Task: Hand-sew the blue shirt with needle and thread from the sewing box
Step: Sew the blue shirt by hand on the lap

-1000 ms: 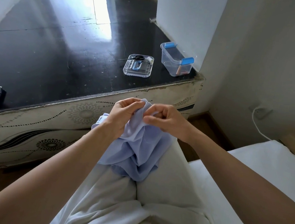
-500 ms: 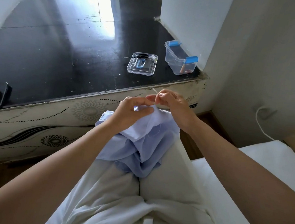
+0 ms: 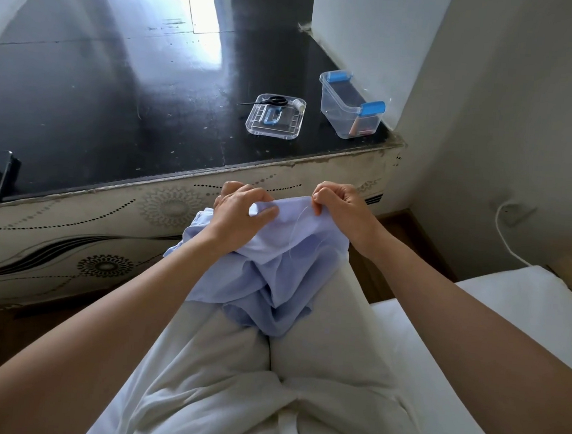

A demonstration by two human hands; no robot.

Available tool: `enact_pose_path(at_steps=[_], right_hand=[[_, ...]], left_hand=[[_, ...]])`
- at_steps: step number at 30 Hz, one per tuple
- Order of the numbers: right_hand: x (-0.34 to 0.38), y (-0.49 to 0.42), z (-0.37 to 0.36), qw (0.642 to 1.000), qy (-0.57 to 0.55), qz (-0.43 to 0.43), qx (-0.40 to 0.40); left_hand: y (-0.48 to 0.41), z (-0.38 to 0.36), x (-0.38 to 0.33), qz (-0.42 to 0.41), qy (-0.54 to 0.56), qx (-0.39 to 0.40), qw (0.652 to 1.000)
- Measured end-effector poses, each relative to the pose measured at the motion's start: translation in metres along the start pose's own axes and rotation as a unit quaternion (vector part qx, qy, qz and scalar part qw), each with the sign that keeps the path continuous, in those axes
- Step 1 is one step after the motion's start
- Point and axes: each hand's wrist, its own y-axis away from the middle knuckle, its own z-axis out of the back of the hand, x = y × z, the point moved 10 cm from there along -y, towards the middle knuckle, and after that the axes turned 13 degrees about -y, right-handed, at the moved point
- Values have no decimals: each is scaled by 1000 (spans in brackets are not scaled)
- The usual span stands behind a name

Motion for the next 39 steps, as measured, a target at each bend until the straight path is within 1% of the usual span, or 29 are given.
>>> enact_pose_path(at_steps=[1,4,5,7,9,13,18,21,26,32,39], right_hand=[[-2,0,0,1000,2,3,0],[-3,1,4,1000,2,16,-11],[-3,1,6,1000,-2,19,-14],[-1,1,8,999,-16,28,-13],[1,0,8,999,-30,39,-14],[2,-2,5,998,-31,50,-15],[-2,0,2,997,-43,58,1],[-4,0,2,998,-28,61,3],[-6,2,5,999,-31,33,13],[-2,5,2,998,-4,42,35],[-6,4,2,998,-18,34,57]], left_hand=[[-1,2,0,-5,8,-10,1000],[2,17,-2,-20,102,-50,993],[3,22,-4,-32,111,-58,992],[4,32,-10,-58,94,-76,991],[4,38,-12,-62,105,-77,989],[2,35,-8,-31,146,-55,987],[5,22,-12,-10,144,-9,989],[8,16,-11,24,180,14,983],[10,9,-2,91,247,59,963],[11,6,-5,121,273,84,951],[13,2,-8,149,294,97,939]])
